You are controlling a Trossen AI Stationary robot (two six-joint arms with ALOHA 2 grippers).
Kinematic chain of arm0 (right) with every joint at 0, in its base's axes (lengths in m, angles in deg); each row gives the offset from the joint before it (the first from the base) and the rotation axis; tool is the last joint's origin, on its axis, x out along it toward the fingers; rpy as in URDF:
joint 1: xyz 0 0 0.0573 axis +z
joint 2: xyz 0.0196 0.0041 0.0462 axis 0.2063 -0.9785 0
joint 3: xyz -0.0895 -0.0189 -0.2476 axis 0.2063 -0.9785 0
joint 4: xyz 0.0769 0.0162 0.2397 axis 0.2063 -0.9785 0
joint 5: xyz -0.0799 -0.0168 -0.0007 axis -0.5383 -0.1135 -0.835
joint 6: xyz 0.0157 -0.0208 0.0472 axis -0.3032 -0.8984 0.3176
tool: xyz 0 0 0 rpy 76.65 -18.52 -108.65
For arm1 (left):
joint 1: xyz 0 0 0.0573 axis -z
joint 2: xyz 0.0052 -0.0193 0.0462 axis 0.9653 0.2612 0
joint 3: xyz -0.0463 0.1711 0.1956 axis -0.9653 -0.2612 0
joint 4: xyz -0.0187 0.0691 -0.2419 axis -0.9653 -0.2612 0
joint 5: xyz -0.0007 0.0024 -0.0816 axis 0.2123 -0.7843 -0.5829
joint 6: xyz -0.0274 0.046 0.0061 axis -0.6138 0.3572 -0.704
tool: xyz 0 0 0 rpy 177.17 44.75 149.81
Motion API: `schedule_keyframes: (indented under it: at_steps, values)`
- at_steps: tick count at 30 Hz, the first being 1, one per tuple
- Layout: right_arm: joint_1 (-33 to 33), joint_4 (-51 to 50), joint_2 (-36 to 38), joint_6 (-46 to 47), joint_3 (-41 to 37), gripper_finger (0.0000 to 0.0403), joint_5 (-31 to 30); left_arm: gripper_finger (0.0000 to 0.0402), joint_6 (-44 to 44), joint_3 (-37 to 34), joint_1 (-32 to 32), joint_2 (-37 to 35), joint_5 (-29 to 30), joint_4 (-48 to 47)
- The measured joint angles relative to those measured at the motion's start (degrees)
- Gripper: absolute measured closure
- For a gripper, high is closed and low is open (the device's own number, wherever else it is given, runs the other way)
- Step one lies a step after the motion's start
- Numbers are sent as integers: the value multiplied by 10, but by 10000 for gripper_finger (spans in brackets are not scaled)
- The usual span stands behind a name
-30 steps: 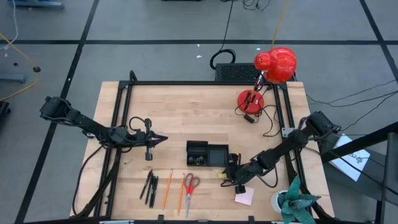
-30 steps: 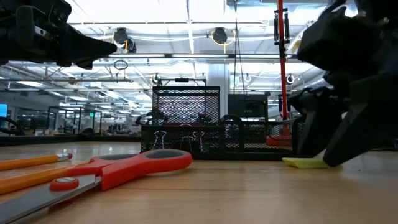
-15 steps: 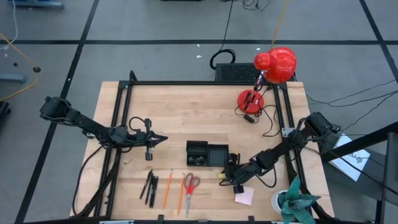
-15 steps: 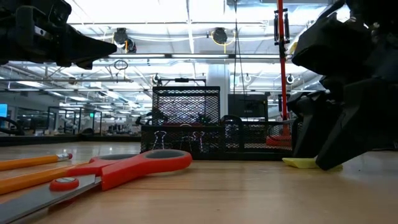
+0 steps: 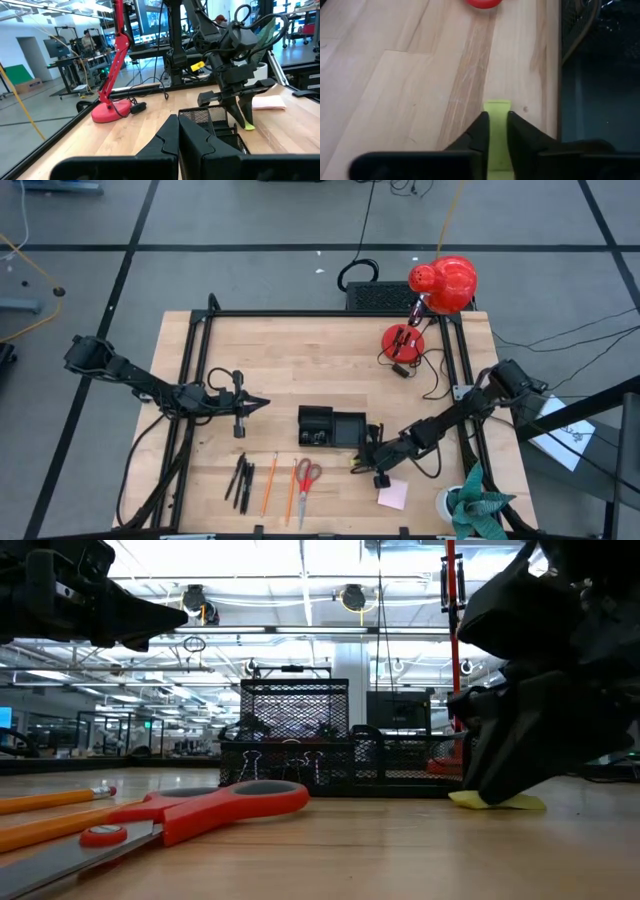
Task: Pick and place office supplies into organizer
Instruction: Put the yellow eraser into the black desk organizer
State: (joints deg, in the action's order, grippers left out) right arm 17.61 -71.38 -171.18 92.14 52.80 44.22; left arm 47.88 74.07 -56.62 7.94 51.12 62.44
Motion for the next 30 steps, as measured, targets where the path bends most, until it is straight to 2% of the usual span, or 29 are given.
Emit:
schedule_keyframes:
  at_steps: [4, 17, 22, 30]
  values:
    - [0, 0, 10, -9, 0, 391, 1, 396, 0, 0, 0, 0, 0, 0]
    - [2, 1, 25, -10, -2, 397, 27, 396, 0, 0, 0, 0, 0, 0]
    - [2, 0, 26, -12, -2, 358, 35, 396, 0, 0, 0, 0, 0, 0]
    - [2, -19, 27, -57, -1, 250, 79, 396, -1, 0, 0, 0, 0, 0]
